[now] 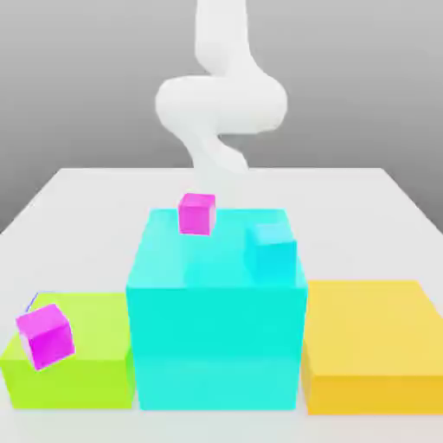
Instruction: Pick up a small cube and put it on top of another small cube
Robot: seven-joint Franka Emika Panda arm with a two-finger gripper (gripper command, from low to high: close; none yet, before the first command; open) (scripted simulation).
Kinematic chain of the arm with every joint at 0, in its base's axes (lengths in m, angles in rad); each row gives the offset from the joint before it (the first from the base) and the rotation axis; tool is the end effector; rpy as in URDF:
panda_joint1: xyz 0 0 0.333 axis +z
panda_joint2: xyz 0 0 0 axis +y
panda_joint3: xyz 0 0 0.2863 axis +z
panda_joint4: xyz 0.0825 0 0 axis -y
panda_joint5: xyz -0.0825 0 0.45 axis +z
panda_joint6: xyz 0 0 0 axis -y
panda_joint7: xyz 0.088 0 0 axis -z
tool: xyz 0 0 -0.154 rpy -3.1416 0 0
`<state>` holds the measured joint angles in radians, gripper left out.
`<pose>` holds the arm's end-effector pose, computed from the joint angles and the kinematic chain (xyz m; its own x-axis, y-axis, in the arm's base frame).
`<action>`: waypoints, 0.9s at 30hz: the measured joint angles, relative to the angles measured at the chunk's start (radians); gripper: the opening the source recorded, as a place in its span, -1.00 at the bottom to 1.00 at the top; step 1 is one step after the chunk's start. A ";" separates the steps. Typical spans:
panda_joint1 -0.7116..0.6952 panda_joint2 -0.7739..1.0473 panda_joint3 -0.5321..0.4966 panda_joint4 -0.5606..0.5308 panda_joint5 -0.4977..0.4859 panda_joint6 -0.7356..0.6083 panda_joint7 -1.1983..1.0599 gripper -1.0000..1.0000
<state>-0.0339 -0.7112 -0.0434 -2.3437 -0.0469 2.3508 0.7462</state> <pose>0.4958 -0.0430 0.6000 0.5092 -0.7037 0.4954 -0.5577 -0.7082 -0.4329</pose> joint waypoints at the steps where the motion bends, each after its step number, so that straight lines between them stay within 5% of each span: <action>1: -0.015 0.039 -0.021 -0.019 -0.019 0.022 -0.025 0.00; 9: -0.122 0.323 -0.220 -0.160 -0.115 0.186 -0.243 0.00; 15: -0.184 0.538 -0.393 -0.267 -0.088 0.314 -0.475 0.00; 21: -0.319 0.778 -0.439 -0.367 0.145 0.443 -0.846 0.00; 27: -0.506 1.003 -0.209 -0.335 0.427 0.599 -1.082 0.00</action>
<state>-0.5402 0.2916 -0.2524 -2.6791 0.3800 2.9498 -0.3357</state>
